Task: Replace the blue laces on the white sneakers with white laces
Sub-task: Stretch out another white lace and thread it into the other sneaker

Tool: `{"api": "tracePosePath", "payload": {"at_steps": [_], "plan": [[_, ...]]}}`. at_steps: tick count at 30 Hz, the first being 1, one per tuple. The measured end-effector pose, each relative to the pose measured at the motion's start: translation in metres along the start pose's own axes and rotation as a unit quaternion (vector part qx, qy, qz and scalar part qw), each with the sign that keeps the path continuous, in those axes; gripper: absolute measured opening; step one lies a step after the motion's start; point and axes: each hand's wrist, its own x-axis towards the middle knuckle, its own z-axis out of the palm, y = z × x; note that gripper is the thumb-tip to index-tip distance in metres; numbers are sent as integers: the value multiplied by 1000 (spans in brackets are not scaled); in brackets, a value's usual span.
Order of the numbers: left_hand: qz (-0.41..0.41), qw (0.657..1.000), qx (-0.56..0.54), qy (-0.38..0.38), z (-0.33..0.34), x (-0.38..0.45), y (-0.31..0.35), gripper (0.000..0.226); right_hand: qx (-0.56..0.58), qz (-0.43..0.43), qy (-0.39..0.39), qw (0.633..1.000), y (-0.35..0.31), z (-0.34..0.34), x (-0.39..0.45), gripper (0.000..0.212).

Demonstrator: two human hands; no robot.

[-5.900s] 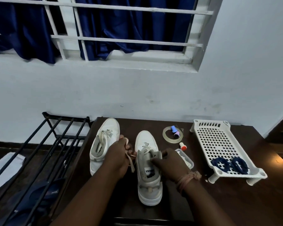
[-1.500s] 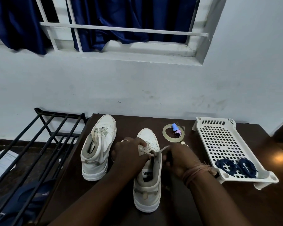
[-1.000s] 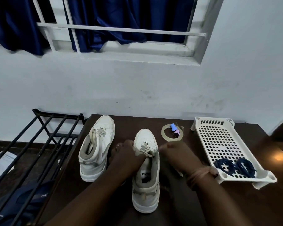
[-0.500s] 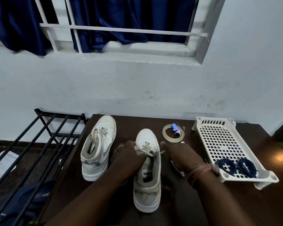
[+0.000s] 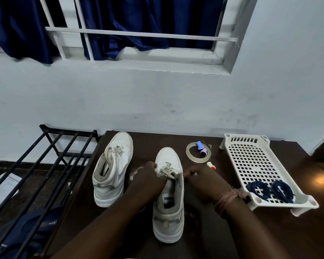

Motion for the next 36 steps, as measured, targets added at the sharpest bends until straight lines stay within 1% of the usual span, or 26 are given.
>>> {"api": "tracePosePath", "payload": {"at_steps": [1, 3, 4, 5, 6, 7, 9, 10, 12, 14, 15, 18, 20, 22, 24, 26, 27, 28, 29, 30, 31, 33, 35, 36], "plan": [[0, 1000, -1, -2, 0, 0, 0, 64, 40, 25, 45, 998, 1, -3, 3, 26], [5, 1000, -4, -3, 1, 1, -2, 56, 104, 63, 162, 979, 5, -12, 7, 27], [6, 1000, -3, -4, 1, 2, -2, 53, 141, 66, 211, 965, 5, -17, 6, 32], [8, 1000, -1, -6, 1, 4, -2, 50, 162, 65, 239, 955, 6, -19, 6, 37], [9, 1000, 2, -6, 1, 4, -3, 47, 150, 61, 238, 958, 6, -19, 5, 39], [10, 1000, 2, -4, 2, 5, -3, 43, 106, 59, 210, 970, 7, -15, 4, 38], [18, 1000, 6, 7, 2, 3, -3, 29, 13, 47, 127, 991, 9, -4, 3, 20], [23, 1000, 9, 11, 2, 3, -3, 23, -12, 37, 91, 995, 8, 0, 1, 15], [28, 1000, 9, 7, 1, 3, -2, 17, -32, -18, 25, 999, 8, 5, 2, 29], [33, 999, 9, 2, 0, 3, -2, 15, -67, -59, -16, 996, 5, 9, 1, 25], [35, 999, 12, 4, 0, 3, -2, 16, -82, -59, -25, 995, 4, 9, 1, 23], [23, 1000, 0, -5, -3, 7, 0, 18, -106, -31, -17, 994, 7, 6, 2, 23], [-9, 999, -23, -37, -7, 13, 3, 19, -102, -12, -8, 995, 13, 7, 5, 17], [-26, 997, -42, -60, -11, 18, 3, 20, -98, 1, -24, 995, 10, 4, 1, 20], [-37, 991, -107, -72, -14, 17, 2, 21, -117, -28, -37, 992, 7, 5, -1, 24], [-71, 973, -200, -92, -21, 11, 2, 38, -141, -40, -51, 988, 5, 6, -3, 27], [-84, 967, -218, -98, -25, 10, 1, 45, -141, -36, -51, 988, 4, 8, -1, 26], [-90, 968, -215, -96, -29, 12, 0, 50, -131, -29, -39, 990, 5, 7, 2, 25], [-88, 974, -188, -87, -33, 12, -1, 51, -116, -1, -34, 993, 6, 7, 4, 28], [-74, 983, -150, -79, -37, 13, -2, 46, -78, 36, -28, 996, 6, 7, 4, 31], [-59, 990, -107, -77, -40, 12, -2, 39, -50, 56, -24, 997, 4, 6, 4, 33], [-18, 995, -57, -79, -41, 13, -3, 26, -18, 60, -6, 998, 4, 3, 4, 35], [-2, 996, -62, -62, -41, 11, -4, 23, -5, 59, 9, 998, 3, -1, 2, 34], [-2, 996, -75, -42, -40, 10, -4, 27, -9, 60, 12, 998, 4, -2, 3, 32]]}}
